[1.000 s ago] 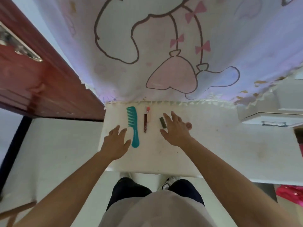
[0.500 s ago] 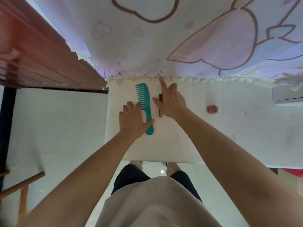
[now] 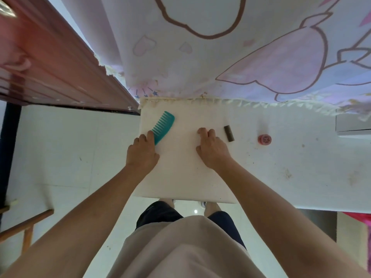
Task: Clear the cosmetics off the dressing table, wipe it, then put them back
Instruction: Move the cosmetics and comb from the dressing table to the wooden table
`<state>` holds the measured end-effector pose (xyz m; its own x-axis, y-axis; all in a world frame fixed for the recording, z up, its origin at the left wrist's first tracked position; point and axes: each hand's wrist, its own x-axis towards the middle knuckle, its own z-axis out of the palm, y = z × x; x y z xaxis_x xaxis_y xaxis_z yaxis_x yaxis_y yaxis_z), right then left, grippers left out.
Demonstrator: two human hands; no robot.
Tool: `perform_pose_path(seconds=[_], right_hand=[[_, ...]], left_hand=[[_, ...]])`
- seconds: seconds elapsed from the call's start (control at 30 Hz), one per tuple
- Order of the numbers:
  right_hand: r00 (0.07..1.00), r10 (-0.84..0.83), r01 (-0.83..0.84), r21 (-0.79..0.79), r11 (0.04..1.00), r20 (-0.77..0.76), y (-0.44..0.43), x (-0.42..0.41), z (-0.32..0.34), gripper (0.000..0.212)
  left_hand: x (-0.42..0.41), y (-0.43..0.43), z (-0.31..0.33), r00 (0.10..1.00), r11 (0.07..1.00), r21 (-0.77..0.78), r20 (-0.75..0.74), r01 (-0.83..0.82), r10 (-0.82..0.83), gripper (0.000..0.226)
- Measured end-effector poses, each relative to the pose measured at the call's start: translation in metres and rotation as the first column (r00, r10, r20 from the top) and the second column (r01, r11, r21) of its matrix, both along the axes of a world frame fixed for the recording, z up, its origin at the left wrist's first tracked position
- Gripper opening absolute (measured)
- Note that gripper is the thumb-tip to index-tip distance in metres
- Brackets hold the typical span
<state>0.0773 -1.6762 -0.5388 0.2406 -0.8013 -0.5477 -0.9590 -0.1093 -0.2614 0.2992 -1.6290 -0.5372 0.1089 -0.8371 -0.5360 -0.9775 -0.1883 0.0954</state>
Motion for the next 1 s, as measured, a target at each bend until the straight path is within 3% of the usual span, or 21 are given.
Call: perform_pose_path(seconds=[0.17, 0.4, 0.53, 0.67, 0.8, 1.0], right_hand=[[0.992, -0.079, 0.077, 0.025, 0.997, 0.101, 0.001, -0.019, 0.013, 0.041], [0.972, 0.082, -0.044, -0.168, 0.985, 0.222, -0.013, -0.054, 0.061, 0.037], [0.937, 0.189, -0.111, -0.261, 0.959, 0.295, -0.019, -0.06, 0.095, 0.057], [0.897, 0.291, -0.192, -0.298, 0.935, 0.334, -0.011, -0.053, 0.12, 0.07], [0.84, 0.44, -0.282, -0.438, 0.854, 0.317, 0.014, -0.022, 0.132, 0.063], [0.683, 0.622, -0.454, -0.445, 0.772, 0.382, 0.098, 0.044, 0.145, 0.035]], left_hand=[[-0.015, 0.004, 0.007, 0.995, 0.994, -0.078, -0.071, -0.081, 0.076, 0.033], [-0.038, 0.013, 0.056, 0.963, 0.918, -0.293, -0.119, -0.268, 0.243, 0.032], [-0.048, 0.039, 0.101, 0.904, 0.795, -0.438, -0.126, -0.42, 0.408, 0.03], [-0.053, 0.093, 0.14, 0.811, 0.608, -0.574, -0.19, -0.549, 0.553, 0.027], [-0.051, 0.163, 0.167, 0.71, 0.498, -0.613, -0.152, -0.614, 0.688, 0.028], [-0.028, 0.284, 0.195, 0.573, 0.394, -0.629, -0.1, -0.67, 0.814, 0.028]])
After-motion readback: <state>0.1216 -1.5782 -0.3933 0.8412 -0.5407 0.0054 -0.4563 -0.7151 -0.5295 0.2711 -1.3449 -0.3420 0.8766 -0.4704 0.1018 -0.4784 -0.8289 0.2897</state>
